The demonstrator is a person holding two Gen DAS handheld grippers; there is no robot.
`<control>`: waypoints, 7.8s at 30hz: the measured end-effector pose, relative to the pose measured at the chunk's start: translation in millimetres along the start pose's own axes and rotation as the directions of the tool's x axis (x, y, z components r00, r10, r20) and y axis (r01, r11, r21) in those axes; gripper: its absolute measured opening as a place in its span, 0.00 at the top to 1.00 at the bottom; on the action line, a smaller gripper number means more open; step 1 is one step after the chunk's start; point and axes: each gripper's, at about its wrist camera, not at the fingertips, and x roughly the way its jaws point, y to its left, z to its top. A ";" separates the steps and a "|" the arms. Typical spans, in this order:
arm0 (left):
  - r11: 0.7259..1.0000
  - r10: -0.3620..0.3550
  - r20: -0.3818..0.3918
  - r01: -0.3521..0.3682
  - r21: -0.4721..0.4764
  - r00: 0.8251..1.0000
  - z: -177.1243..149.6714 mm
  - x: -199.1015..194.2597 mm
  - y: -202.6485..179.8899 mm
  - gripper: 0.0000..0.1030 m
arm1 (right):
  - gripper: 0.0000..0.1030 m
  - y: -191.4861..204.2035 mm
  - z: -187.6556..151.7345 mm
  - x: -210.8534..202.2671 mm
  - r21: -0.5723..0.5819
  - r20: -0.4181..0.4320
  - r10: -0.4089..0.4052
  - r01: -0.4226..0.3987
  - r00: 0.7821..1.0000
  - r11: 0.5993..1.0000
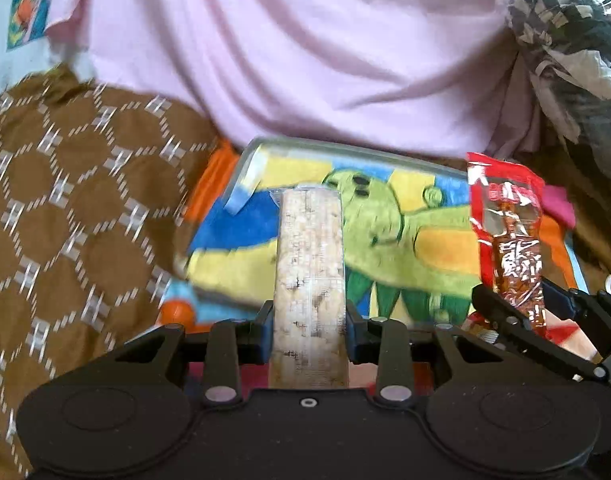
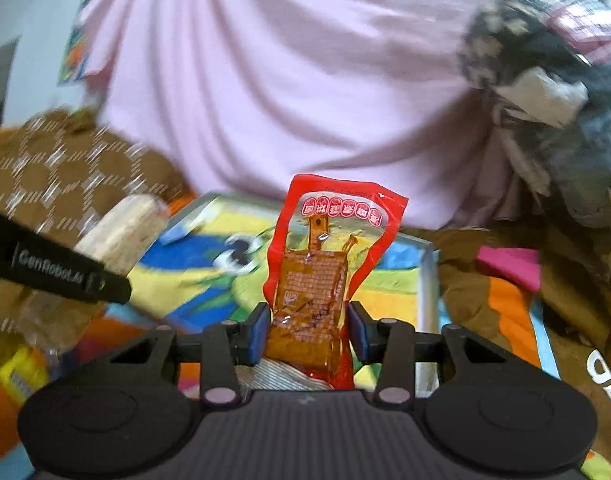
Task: Organize snacks
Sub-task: 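Carry both snacks into the metal tray and open both tools, then move both tools back toward the remaining snacks, then grasp the blue-and-white tube with the left tool while the right tool grasps the wrapped biscuit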
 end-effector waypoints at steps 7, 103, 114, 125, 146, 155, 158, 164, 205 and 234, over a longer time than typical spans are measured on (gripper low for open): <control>1.000 -0.001 0.058 0.001 -0.004 0.998 32.5 43.7 -24.4 0.66 | 0.56 -43.7 -4.9 37.5 0.117 0.090 -0.051 0.041 0.995 0.992; 0.974 0.172 0.018 -0.172 0.145 0.985 -131.9 -119.8 67.9 0.01 | 0.00 55.6 -75.2 -176.7 0.135 -0.091 0.059 -0.046 0.994 0.990; 0.965 0.189 -0.036 -0.179 0.192 0.981 -138.0 -94.6 77.5 0.01 | 0.00 68.6 -86.0 -155.3 0.115 -0.191 0.090 -0.068 0.978 0.991; 0.965 0.188 -0.074 -0.170 0.202 0.979 -138.7 -74.9 80.8 0.01 | 0.00 72.3 -88.7 -140.3 0.086 -0.258 0.088 -0.068 0.962 0.994; 0.978 0.165 -0.060 -0.155 0.142 0.984 -108.7 -33.2 67.5 0.01 | 0.00 36.4 -66.3 -80.7 -0.021 -0.256 0.105 -0.115 0.961 0.993; 0.976 0.189 -0.070 -0.179 0.122 0.980 -92.4 -3.9 54.5 0.01 | 0.00 27.7 -58.6 -48.4 -0.007 -0.206 0.122 -0.126 0.971 0.992; 0.972 0.215 -0.073 -0.206 0.110 0.974 -90.5 4.8 52.7 0.01 | 0.00 28.8 -60.4 -39.5 -0.005 -0.182 0.135 -0.138 0.974 0.990; 0.969 0.239 -0.061 -0.235 0.070 0.969 -93.4 15.3 56.6 0.01 | 0.00 30.5 -69.1 -27.7 0.012 -0.164 0.144 -0.144 0.976 0.990; 0.994 0.031 -0.160 -0.047 -0.098 0.987 -112.0 25.4 45.2 0.70 | 0.40 27.6 -97.6 1.1 0.139 -0.331 0.190 -0.151 0.925 0.979; 0.998 0.035 -0.118 -0.040 -0.044 0.992 -110.5 -0.4 6.2 0.77 | 0.45 54.5 -94.0 -26.2 -0.223 -0.273 0.045 -0.109 0.961 0.969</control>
